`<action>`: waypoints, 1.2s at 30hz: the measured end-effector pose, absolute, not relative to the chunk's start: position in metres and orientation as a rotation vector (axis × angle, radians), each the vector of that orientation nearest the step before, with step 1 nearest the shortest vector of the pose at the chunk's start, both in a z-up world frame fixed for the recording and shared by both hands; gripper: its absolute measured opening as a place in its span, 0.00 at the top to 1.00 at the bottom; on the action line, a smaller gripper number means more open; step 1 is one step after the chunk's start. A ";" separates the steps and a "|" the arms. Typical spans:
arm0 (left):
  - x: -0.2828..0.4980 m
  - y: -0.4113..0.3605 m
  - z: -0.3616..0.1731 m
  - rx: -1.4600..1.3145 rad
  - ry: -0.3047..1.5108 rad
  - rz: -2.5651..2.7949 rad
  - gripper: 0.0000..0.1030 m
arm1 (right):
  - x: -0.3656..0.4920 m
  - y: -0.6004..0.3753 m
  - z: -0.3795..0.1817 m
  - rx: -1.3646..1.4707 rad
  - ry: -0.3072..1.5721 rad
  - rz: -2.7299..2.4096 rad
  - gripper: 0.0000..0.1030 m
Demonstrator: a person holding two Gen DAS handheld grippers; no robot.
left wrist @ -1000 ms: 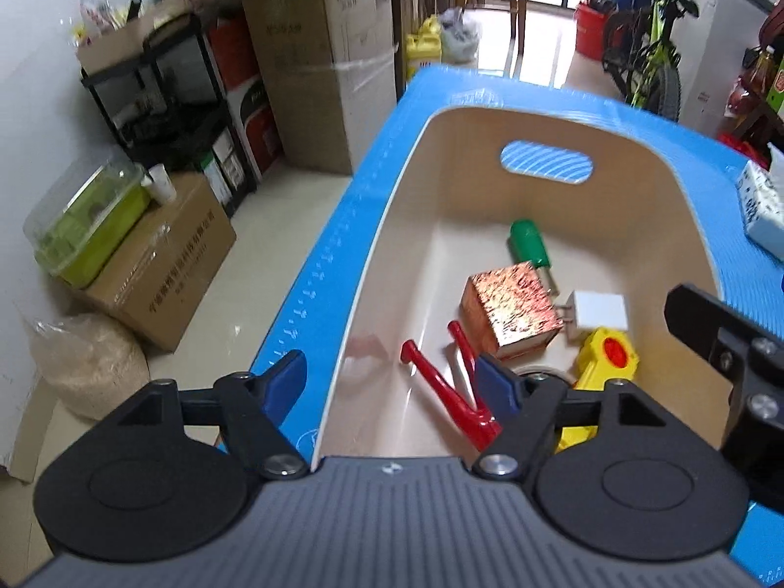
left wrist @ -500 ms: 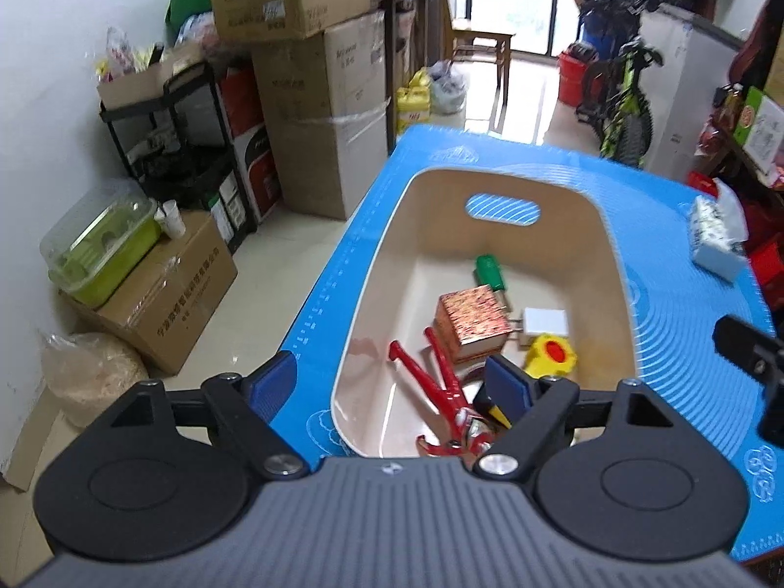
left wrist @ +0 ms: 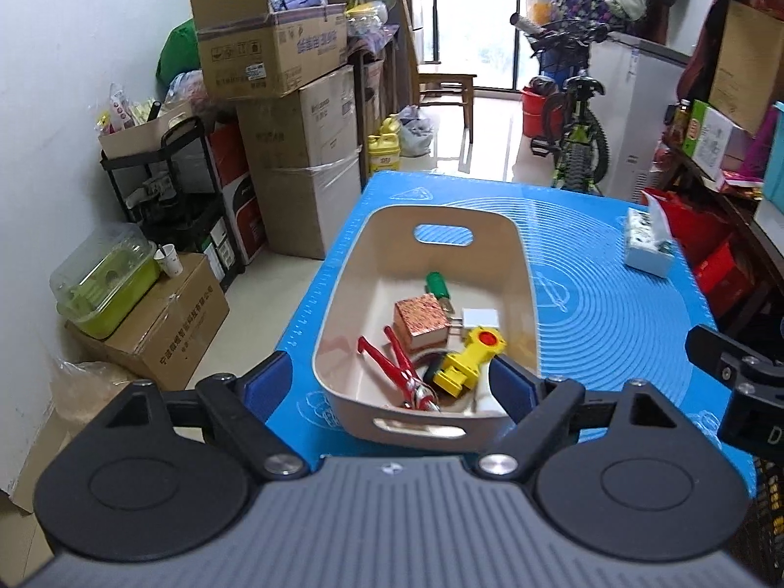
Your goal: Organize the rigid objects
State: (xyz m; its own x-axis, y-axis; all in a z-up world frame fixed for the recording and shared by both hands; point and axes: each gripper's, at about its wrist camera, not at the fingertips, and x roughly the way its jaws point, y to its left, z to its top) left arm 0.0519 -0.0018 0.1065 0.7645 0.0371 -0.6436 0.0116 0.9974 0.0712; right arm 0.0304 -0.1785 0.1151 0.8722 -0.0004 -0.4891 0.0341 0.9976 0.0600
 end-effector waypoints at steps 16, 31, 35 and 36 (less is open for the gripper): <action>-0.008 -0.010 0.070 0.119 0.724 -0.021 0.15 | -0.054 -0.187 0.077 0.092 0.578 -0.033 0.02; -0.027 -0.012 0.017 0.150 0.746 -0.057 0.15 | -0.081 -0.186 0.035 0.089 0.565 -0.018 0.02; -0.027 -0.011 0.013 0.135 0.734 -0.063 0.15 | -0.085 -0.182 0.031 0.078 0.536 -0.009 0.02; -0.028 -0.011 0.013 0.134 0.728 -0.063 0.15 | -0.087 -0.183 0.030 0.079 0.528 -0.009 0.02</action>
State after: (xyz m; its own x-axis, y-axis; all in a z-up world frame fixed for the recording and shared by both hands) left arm -0.0278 -0.0112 0.0127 0.7448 -0.0110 -0.6672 0.1041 0.9895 0.1000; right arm -0.0868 -0.1830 0.0297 0.8640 0.0120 -0.5033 0.0287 0.9969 0.0732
